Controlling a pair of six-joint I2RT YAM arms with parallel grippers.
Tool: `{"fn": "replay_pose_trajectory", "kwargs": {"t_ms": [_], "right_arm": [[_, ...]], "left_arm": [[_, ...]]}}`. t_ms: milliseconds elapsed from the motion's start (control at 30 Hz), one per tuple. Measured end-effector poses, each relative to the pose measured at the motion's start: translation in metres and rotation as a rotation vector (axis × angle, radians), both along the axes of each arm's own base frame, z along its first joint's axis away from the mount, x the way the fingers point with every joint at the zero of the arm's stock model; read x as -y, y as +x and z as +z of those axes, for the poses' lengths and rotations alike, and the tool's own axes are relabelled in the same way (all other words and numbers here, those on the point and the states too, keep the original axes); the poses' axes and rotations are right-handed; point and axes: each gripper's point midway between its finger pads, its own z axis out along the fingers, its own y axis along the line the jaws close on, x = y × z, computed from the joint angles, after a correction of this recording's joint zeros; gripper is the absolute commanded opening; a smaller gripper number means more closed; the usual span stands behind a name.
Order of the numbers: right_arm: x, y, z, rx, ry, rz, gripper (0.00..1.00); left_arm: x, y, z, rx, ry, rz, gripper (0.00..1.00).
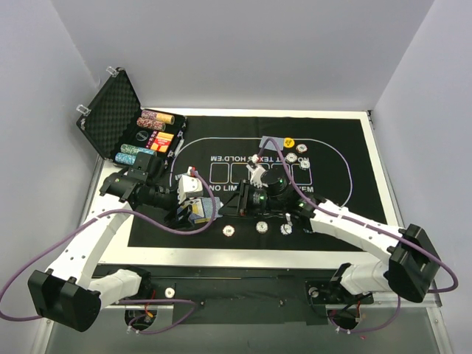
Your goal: Distribute texas hold em gaming equipment
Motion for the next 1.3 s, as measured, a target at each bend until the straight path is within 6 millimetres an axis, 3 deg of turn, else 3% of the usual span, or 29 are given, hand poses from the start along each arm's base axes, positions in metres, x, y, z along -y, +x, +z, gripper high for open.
{"fn": "replay_pose_trajectory", "kwargs": {"t_ms": [233,400,533,700,867,1133,1300], "right_arm": [[0.012,0.003,0.002,0.004,-0.001,-0.026,0.15],[0.02,0.004,-0.002,-0.001,-0.008,-0.043,0.39],[0.024,0.004,0.003,0.02,-0.001,-0.047,0.46],[0.02,0.003,0.008,0.037,-0.024,-0.032,0.48],[0.0,0.009,0.019,0.075,-0.031,0.001,0.48],[-0.012,0.012,-0.004,0.042,-0.081,0.024,0.46],[-0.013,0.012,-0.006,0.04,-0.08,0.026,0.44]], "left_arm": [[0.0,0.0,0.0,0.0,-0.002,0.001,0.0],[0.001,-0.001,0.001,-0.003,-0.008,-0.002,0.0],[0.001,0.0,0.001,-0.002,-0.008,-0.002,0.0],[0.001,0.0,0.001,-0.002,-0.009,-0.002,0.0],[0.001,-0.001,0.001,-0.003,-0.01,-0.003,0.0],[0.001,0.0,0.003,0.002,-0.008,-0.001,0.0],[0.0,0.001,0.002,0.002,-0.003,0.001,0.0]]}}
